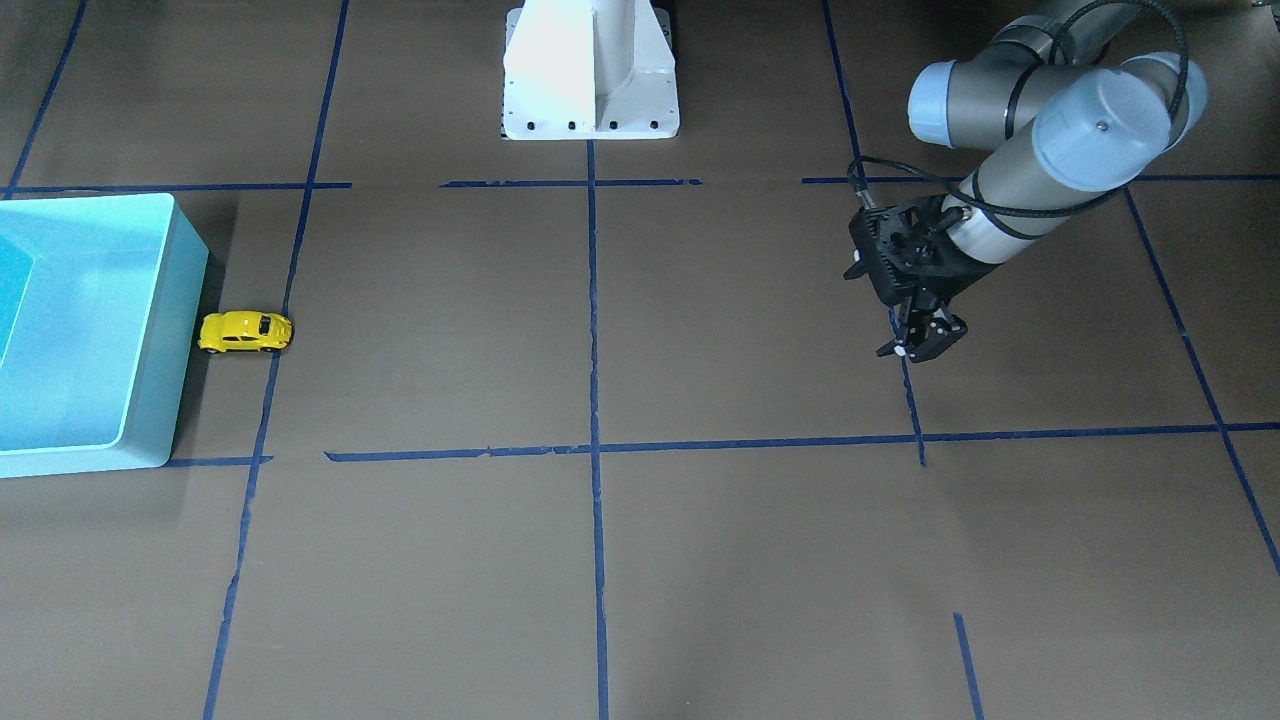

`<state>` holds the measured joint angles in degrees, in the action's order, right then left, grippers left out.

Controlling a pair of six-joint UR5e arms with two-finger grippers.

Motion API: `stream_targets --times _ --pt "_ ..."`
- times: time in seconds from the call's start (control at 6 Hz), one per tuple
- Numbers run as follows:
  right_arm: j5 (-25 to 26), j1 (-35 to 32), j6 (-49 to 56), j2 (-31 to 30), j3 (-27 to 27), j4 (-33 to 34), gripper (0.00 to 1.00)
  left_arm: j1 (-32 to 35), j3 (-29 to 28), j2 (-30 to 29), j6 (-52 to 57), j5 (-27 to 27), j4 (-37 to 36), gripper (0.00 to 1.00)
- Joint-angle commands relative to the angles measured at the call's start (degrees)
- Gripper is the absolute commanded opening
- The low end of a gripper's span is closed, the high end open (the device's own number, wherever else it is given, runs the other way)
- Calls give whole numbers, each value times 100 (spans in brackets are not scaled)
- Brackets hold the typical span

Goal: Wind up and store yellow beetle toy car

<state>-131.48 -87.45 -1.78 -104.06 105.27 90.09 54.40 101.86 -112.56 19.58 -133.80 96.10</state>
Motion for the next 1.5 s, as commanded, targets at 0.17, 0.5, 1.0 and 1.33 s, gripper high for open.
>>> stream_targets --times 0.17,0.5,1.0,1.33 --pt "-499 35 10 157 55 -27 100 1103 362 103 -24 47 -1941 100" --pt "-353 525 46 552 99 -692 100 1773 -59 418 -608 21 -1972 100" --pt "-238 1185 64 1325 187 -695 100 2651 -847 928 -1027 29 -1920 100" --pt "-63 1458 64 1686 187 -677 100 3145 -1386 1253 -965 29 -1858 100"
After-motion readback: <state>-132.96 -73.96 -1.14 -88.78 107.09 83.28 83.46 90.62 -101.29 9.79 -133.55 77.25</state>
